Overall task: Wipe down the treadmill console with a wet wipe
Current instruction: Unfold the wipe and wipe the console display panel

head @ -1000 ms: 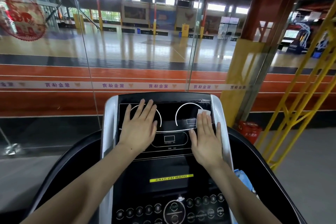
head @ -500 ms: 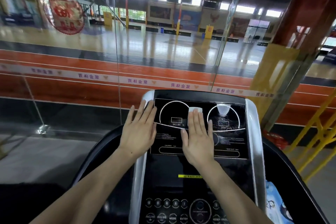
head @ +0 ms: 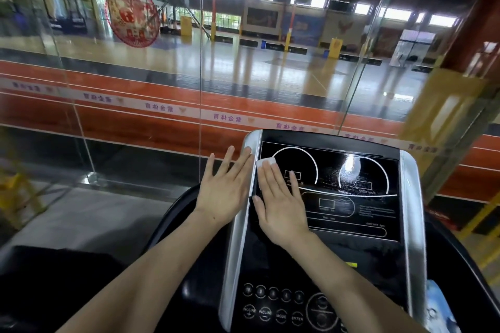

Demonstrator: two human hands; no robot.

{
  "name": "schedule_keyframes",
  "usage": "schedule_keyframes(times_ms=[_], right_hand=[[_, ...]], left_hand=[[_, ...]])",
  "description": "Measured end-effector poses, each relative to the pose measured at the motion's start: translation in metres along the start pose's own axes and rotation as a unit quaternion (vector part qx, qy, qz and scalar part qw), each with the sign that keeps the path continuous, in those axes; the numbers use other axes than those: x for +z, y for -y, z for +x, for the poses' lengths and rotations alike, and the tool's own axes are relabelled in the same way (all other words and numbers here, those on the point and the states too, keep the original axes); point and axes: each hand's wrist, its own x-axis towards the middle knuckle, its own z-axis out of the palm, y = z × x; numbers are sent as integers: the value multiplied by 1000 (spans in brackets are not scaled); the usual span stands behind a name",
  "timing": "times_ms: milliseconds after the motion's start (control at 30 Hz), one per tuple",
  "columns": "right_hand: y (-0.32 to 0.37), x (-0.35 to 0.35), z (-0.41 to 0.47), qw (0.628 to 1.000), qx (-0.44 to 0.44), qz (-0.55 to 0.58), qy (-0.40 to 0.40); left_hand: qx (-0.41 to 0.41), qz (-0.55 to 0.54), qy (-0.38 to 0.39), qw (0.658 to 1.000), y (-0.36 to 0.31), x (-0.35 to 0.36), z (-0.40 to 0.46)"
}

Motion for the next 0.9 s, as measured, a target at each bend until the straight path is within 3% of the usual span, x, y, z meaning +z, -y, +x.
schedule_keyframes(times_ms=[233,500,900], right_hand=[[-29,0,-26,999,-37,-32,-4],[-88,-5,-57,998,56,-33,-17],[-186,-24,-100,978,201,-39,-28]], left_hand=[[-11,-9,-10,1000,-9,3,0],[-1,-1,-1,1000,-47,8,6],[77,-39,1,996,-132,0,39]])
